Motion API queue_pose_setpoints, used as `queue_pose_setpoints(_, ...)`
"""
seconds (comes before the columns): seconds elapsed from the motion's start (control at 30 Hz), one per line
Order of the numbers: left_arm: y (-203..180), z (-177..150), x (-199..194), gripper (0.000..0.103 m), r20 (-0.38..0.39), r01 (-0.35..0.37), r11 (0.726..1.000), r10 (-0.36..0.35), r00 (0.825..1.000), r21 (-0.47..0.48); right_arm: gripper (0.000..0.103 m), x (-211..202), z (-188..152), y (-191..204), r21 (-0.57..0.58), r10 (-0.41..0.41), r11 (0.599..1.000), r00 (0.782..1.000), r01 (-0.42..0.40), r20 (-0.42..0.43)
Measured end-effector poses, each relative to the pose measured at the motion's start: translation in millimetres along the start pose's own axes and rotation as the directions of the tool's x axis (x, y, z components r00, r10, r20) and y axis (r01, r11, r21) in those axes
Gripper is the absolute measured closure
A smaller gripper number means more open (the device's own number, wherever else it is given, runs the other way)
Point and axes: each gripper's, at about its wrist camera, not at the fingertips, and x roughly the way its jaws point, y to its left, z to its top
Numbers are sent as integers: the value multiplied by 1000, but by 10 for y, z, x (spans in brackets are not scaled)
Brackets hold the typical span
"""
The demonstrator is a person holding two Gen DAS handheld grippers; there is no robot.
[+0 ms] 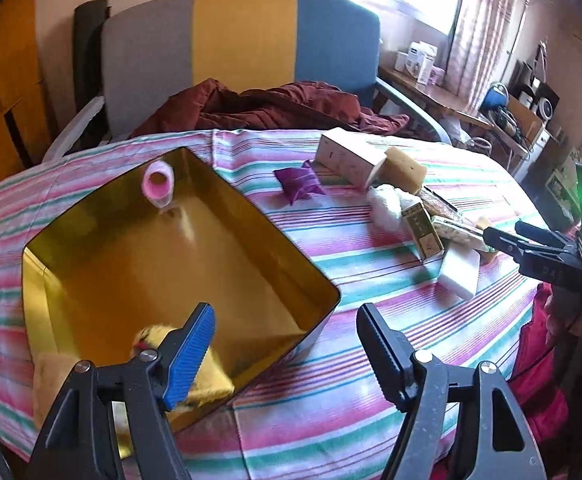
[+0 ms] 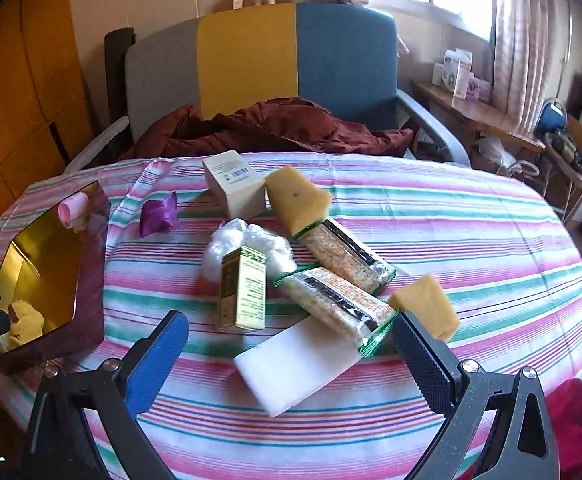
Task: Organize objects
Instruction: 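Move both open grippers back toward the remaining items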
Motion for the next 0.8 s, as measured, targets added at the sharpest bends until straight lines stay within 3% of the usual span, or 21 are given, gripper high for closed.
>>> queue_pose_setpoints(0.23, -185, 429, 236, 29, 0, 16, 996, -16, 1000, 92, 1, 155, -82, -94, 62, 118, 991, 993, -116, -26)
queue_pose_setpoints(0.37, -238, 745, 496, 29, -30, 14, 993, -11, 999, 115, 1, 169, -110, -56, 62, 139, 989, 990, -138, -27)
queue_pose_setpoints(0.47, -225, 962, 726, 29, -67, 36, 996, -31, 997, 77, 1, 184, -121, -28, 54, 143, 989, 989, -141, -33)
queue_pose_setpoints(0.57, -270, 1144, 933, 29, -55, -2, 994, 8, 998, 106, 1, 199, -126, -22, 55, 151, 987, 988, -149, -39)
queue_pose_setpoints(0.63, -367, 1211, 1104, 29, -68, -25, 980, 40, 997, 197, 1, 220, -123, -31, 59, 158, 986, 986, -155, -46)
queue_pose_setpoints(0.8, -529, 1251, 1525, 29, -127, -55, 907, 118, 985, 417, 1, 235, -121, -36, 60, 160, 986, 985, -157, -56)
